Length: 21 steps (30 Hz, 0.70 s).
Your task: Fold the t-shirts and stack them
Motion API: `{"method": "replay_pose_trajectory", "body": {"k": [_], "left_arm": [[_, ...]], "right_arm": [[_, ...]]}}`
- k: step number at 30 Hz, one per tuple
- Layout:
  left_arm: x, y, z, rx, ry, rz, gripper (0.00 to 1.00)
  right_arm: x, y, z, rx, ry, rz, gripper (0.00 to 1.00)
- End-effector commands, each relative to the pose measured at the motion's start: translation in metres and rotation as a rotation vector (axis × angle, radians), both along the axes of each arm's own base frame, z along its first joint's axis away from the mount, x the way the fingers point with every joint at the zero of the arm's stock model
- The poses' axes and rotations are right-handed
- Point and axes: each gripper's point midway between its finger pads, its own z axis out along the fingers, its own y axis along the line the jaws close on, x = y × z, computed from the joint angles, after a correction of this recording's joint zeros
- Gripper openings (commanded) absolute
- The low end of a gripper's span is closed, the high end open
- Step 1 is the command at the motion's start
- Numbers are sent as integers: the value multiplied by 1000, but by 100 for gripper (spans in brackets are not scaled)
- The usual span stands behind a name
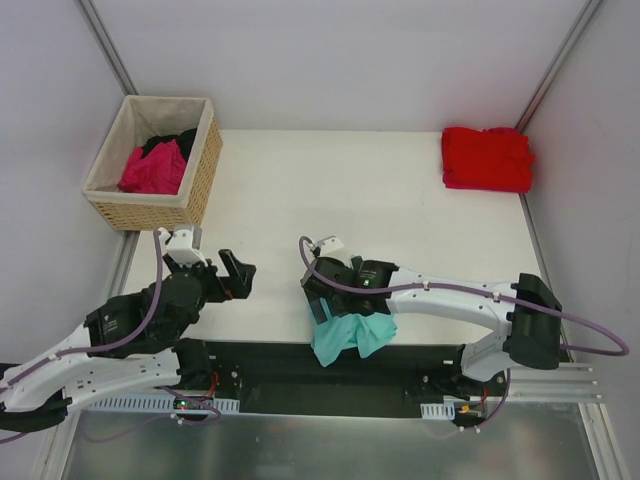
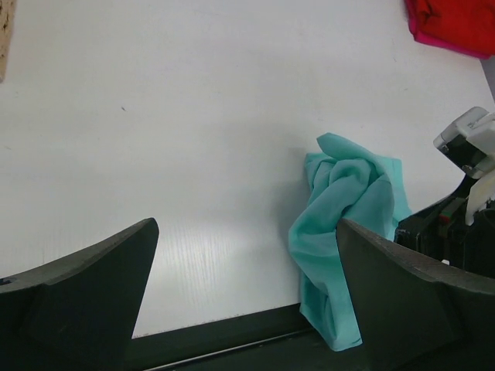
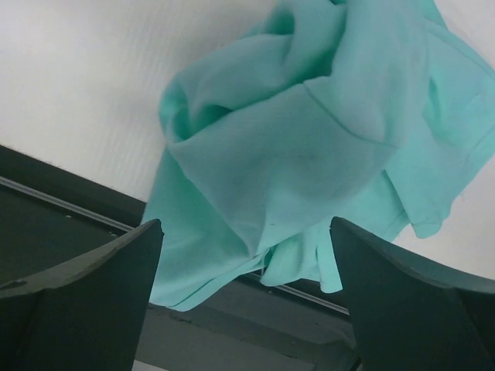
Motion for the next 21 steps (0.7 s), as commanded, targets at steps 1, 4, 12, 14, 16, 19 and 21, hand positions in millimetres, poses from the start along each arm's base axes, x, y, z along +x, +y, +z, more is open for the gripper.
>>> {"method": "replay_pose_trajectory", "body": {"k": [1, 4, 12, 14, 16, 19, 21], "left_arm": [[8, -9, -11, 47, 11, 19, 99], [11, -17, -16, 84, 21, 12, 99], [26, -33, -34, 122, 28, 7, 99], [30, -35, -42, 126, 32, 2, 99], [33, -45, -47, 116, 37, -21, 99], [44, -50, -57, 119, 70, -33, 99], [53, -48, -63, 116, 94, -22, 99]], "right_arm": [[10, -8, 9, 18, -60, -59, 94], [16, -6, 4, 1, -65, -61, 93], [22, 8, -22, -6, -23, -57, 68], [23, 11, -28, -10, -13, -58, 57], [24, 11, -33, -11, -7, -60, 43], [25, 8, -39, -24, -2, -70, 21], [26, 6, -36, -19, -11, -81, 1]]}}
